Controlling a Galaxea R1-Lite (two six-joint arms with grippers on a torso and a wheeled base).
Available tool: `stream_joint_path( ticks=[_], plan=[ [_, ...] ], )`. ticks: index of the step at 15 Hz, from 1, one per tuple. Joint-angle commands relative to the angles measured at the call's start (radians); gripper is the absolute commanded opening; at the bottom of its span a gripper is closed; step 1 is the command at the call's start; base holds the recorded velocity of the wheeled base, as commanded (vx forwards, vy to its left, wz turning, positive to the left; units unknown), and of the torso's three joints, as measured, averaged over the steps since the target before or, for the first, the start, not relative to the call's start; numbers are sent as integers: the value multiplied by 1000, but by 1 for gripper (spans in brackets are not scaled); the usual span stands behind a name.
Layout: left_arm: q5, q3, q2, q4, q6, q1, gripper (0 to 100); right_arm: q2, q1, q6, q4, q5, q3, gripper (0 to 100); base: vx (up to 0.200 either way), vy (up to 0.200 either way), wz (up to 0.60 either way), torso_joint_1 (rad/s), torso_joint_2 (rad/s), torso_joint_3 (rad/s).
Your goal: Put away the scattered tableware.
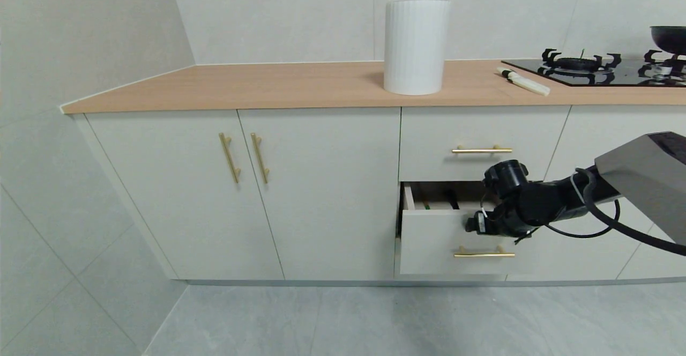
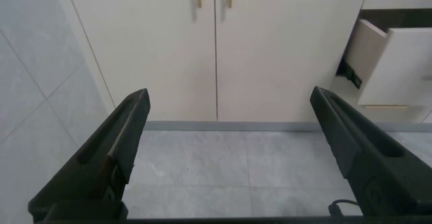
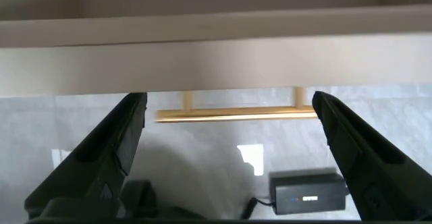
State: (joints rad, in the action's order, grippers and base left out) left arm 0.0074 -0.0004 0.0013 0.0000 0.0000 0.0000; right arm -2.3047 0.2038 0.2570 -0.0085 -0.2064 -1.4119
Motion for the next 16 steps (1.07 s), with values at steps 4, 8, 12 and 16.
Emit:
stream_joint_path(
  ticks=[4,8,12,16],
  plan=[
    [0,-1,0,0,0,0,100,-53,-26,10,-146,-4,4,100,0,0,0,0,0,0],
    [0,-1,0,0,0,0,100,-98,-26,10,-280,-48,24,100,0,0,0,0,0,0],
    [0,-1,0,0,0,0,100,-128,-30,11,-386,-80,24,100,0,0,0,0,0,0],
    [0,-1,0,0,0,0,100,-176,-35,4,-533,-126,22,100,0,0,0,0,0,0]
  ],
)
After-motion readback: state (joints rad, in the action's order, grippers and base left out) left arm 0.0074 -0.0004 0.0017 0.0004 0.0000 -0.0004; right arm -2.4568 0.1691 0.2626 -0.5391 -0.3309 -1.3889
